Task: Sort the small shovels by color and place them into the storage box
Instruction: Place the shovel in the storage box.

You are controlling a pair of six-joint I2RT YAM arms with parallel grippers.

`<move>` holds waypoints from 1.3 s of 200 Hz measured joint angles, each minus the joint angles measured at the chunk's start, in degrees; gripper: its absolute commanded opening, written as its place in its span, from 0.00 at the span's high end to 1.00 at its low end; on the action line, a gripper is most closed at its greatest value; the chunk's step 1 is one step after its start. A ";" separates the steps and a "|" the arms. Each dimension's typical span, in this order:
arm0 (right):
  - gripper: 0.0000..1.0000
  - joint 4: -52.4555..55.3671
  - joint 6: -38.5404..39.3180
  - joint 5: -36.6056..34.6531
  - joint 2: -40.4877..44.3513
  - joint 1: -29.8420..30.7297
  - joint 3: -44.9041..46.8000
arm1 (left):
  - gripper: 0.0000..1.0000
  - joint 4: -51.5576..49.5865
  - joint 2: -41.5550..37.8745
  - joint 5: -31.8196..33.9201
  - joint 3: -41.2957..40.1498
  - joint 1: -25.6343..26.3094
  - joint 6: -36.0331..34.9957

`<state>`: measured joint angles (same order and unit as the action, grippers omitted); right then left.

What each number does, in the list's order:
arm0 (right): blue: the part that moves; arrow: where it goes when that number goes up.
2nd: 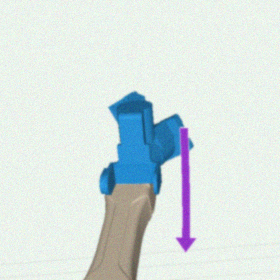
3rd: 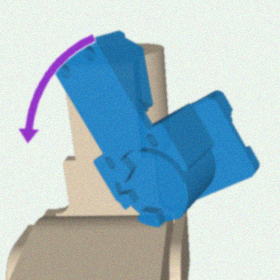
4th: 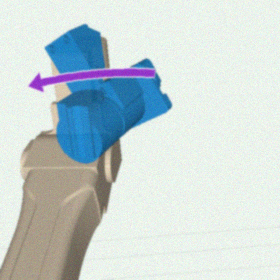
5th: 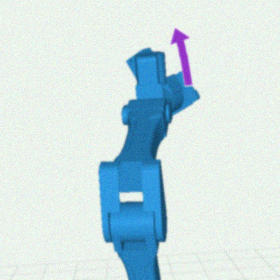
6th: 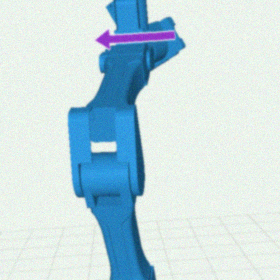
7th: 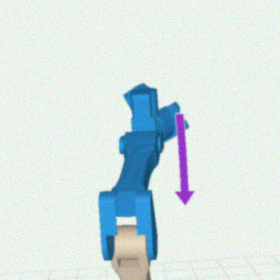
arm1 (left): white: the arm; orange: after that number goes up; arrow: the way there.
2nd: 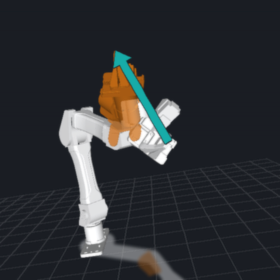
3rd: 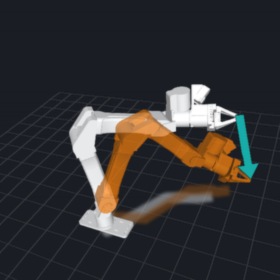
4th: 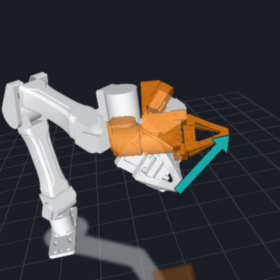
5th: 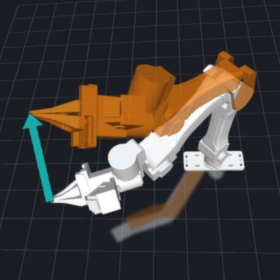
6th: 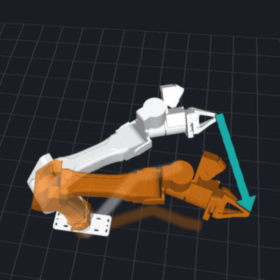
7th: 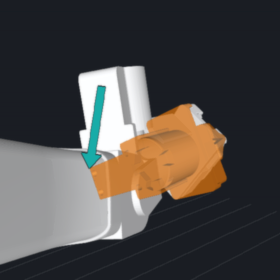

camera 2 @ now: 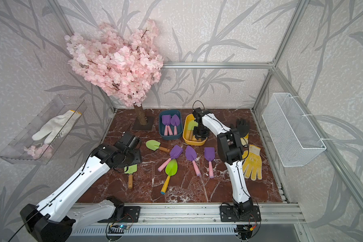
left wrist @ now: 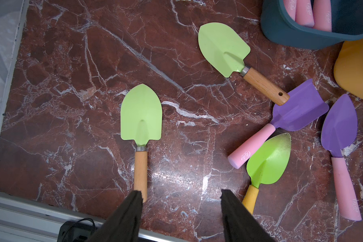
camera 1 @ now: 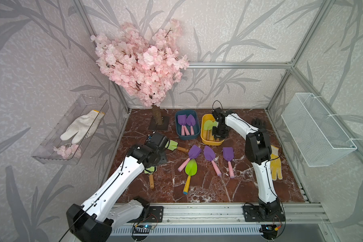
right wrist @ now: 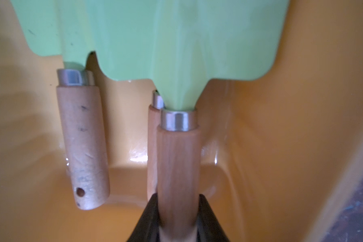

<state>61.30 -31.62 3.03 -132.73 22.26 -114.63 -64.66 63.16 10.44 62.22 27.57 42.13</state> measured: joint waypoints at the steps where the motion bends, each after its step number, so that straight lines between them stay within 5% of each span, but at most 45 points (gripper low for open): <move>1: 0.73 0.02 0.00 0.00 0.00 0.00 0.00 | 0.37 0.00 0.00 0.00 0.00 0.00 0.00; 260: 0.60 0.87 1.70 -1.79 -0.11 -0.52 -2.01 | 0.37 0.44 0.85 0.00 0.00 0.00 -0.07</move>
<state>62.17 -29.91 1.23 -132.84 21.74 -116.64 -64.23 64.01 10.44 62.22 27.57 42.06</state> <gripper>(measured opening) 0.397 0.634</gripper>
